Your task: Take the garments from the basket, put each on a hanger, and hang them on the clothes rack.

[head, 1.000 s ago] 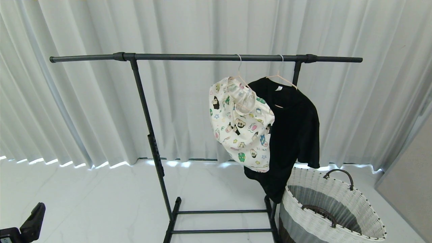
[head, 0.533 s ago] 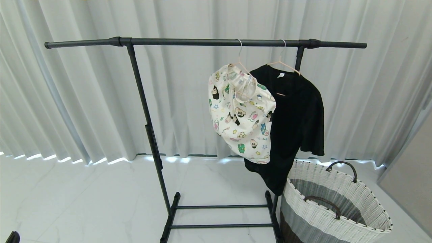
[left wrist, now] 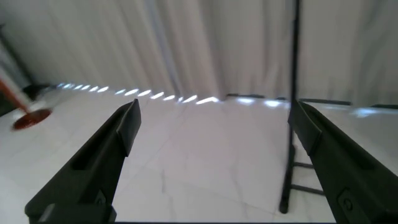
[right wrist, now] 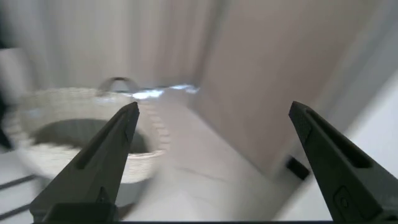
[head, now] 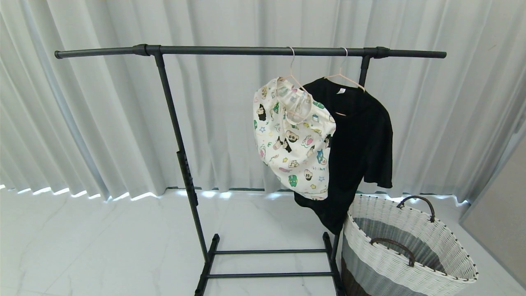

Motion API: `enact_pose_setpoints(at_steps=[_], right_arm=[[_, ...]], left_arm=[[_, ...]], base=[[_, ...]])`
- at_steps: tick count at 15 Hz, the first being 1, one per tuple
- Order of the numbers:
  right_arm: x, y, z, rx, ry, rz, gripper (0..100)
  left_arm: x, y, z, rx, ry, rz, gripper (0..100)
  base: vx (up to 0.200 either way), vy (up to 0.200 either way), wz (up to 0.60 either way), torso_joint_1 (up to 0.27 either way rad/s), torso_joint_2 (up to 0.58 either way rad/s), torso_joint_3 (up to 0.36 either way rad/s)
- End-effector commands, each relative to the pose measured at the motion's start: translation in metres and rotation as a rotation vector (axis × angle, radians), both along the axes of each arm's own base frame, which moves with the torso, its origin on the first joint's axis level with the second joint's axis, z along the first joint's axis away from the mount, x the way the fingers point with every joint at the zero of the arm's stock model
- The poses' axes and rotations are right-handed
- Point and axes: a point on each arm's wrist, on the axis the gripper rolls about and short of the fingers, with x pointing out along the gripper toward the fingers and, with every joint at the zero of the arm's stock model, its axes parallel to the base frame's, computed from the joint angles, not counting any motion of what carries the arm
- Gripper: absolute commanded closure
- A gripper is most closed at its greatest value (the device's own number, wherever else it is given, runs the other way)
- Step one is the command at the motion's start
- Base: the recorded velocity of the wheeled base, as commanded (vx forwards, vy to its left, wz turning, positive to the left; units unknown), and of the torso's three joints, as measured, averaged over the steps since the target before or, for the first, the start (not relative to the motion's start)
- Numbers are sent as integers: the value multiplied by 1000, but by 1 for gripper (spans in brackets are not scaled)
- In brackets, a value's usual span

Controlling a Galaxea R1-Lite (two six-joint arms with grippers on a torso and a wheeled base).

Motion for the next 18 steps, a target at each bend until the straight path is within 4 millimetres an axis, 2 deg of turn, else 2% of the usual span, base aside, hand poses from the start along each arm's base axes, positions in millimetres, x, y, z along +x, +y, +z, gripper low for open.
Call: enact_pose_setpoints(at_steps=[1,2,4,7,8,10,11,13,14,16,18], right_arm=[[1,3,-10,13,43,155,0],[2,5,-14,8,86,219,0],[2,5,-14,23,84,221,0],[2,5,-15,62,75,221,0],[2,5,-15,60,76,227,0],[3,4,-15,71,75,315,0],[3,5,-15,86,79,400,0],[3,8,-17,139,90,525,0],[3,8,-21,173,138,492,0],[4,10,-22,195,162,306,0],[3,11,-22,192,145,246,0]], left_arm=[[0,-4,-3,6,12,-191,0],[0,-5,-7,7,56,-250,0],[0,-5,-7,-15,50,-259,0],[0,-5,-8,-210,26,-258,0],[0,-5,-8,-213,26,-264,0],[0,-9,-11,-261,68,-437,0],[0,-9,-15,-258,114,-441,0],[0,-9,-16,-302,111,-428,0],[0,-10,-15,-302,112,-382,0],[1,-13,-15,-275,93,-156,0],[0,-14,-16,-275,72,-91,0]], base=[[0,0,0,0,0,0],[0,0,0,0,0,0],[0,0,0,0,0,0],[0,0,0,0,0,0],[0,0,0,0,0,0],[0,0,0,0,0,0],[0,0,0,0,0,0],[0,0,0,0,0,0],[0,0,0,0,0,0],[0,0,0,0,0,0],[0,0,0,0,0,0]])
